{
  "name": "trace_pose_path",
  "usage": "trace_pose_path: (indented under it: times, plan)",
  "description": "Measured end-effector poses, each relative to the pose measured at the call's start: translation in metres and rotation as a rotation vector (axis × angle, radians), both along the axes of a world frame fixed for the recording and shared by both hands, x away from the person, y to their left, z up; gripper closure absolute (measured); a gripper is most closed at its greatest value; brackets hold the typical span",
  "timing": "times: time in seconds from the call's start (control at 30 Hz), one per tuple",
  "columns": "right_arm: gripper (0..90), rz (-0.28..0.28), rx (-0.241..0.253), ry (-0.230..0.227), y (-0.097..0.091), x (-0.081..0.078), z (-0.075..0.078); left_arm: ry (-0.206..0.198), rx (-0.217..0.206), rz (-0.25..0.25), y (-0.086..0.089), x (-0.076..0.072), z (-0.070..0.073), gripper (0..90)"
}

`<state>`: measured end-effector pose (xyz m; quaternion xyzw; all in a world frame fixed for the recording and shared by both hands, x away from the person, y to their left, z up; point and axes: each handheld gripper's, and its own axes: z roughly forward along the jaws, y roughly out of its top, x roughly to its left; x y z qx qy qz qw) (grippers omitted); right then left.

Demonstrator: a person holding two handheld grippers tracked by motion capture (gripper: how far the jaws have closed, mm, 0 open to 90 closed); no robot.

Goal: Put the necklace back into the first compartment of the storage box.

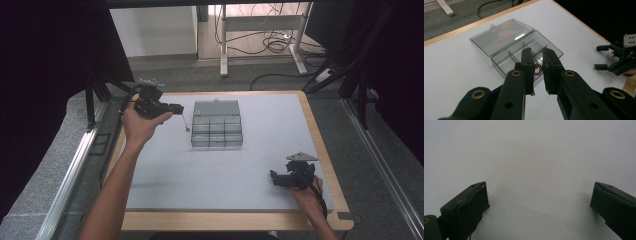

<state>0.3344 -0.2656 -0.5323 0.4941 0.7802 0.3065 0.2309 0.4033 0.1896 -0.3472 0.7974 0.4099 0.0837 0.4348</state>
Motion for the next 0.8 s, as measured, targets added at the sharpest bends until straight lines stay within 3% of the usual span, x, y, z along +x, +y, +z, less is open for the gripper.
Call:
trace_pose_path:
  times: [0.43,0.8]
  plan:
    - [1.1,0.000,0.004,-0.001,0.000,0.000,0.000,-0.004,0.012,-0.004,-0.019,0.023,0.005,80.6]
    - [1.1,0.001,0.001,-0.001,0.000,0.000,0.000,0.004,0.043,0.006,-0.033,0.044,-0.012,80.6]
